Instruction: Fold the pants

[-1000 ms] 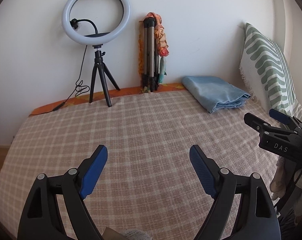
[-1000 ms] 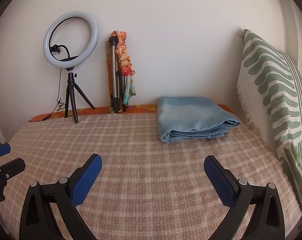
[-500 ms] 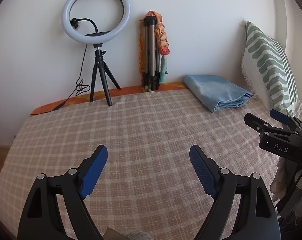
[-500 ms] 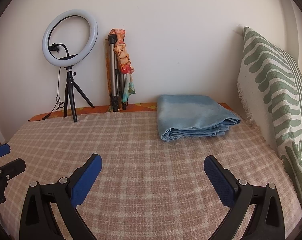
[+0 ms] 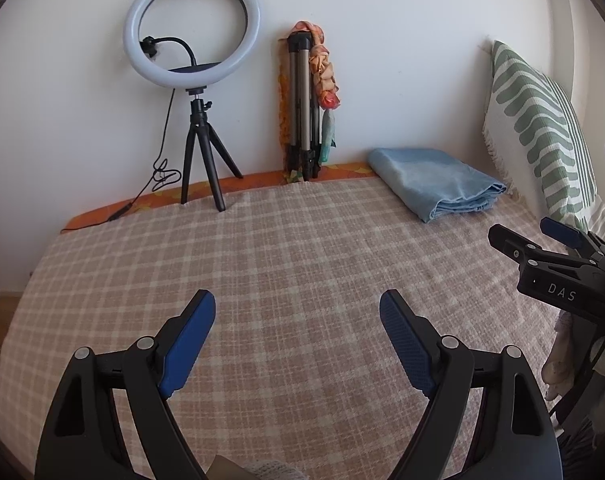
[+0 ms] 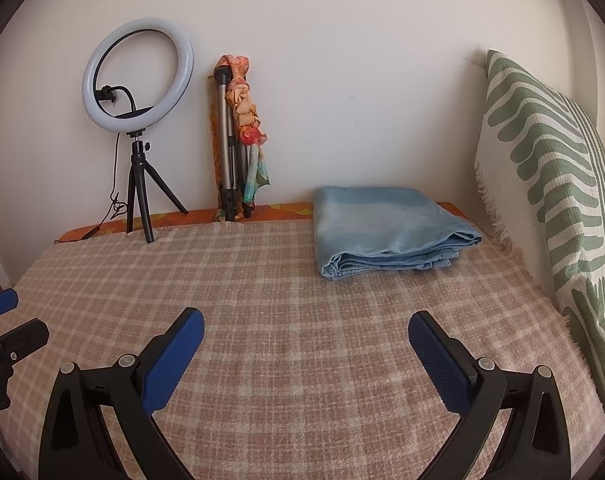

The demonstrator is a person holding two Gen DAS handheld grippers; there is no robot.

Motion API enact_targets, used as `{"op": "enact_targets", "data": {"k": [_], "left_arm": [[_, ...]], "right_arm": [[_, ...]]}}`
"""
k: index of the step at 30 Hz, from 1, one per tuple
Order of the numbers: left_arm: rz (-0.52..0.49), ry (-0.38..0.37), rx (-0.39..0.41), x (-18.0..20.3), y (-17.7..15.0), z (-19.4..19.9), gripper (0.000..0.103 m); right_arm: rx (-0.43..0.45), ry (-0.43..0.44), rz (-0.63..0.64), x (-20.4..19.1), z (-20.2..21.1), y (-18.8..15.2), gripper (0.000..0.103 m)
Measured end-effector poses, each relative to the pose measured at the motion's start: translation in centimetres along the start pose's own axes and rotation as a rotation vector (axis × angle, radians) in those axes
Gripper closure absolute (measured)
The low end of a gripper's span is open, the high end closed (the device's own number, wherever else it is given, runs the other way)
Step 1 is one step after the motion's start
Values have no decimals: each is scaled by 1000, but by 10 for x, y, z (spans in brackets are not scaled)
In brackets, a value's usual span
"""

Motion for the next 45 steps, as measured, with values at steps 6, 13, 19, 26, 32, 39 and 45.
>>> {"op": "enact_targets", "data": {"k": [6,13,19,26,32,39,45], "left_arm": [[-1,0,0,0,0,0,18],[0,-4,2,-1,1,1,18],[0,-5,3,1,2,1,18],[1,-7,5,2,1,1,18],[-1,-10,1,2,2,2,18],[8,-13,-1,2,3,2,18],[5,4,21,2,3,5,18]], "right_arm": [[-2,2,0,0,0,-1,0],[-2,1,-3,1,0,1,0],[-2,0,-4,2,0,1,0],[-1,1,-5,2,1,1,0],[-3,2,-2,2,0,1,0],[-3,4,-2,2,0,1,0],[-3,4,-2,2,-1,1,0]]}}
Point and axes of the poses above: each gripper's, at about its wrist camera, not at the fingertips, and z roughly against the way its jaws point, x to its right, y to its top, the point moved 1 cm from there along -z, roughly the way its jaws point, and after that the axes turned 10 degrees about z, right-handed, at the moved point
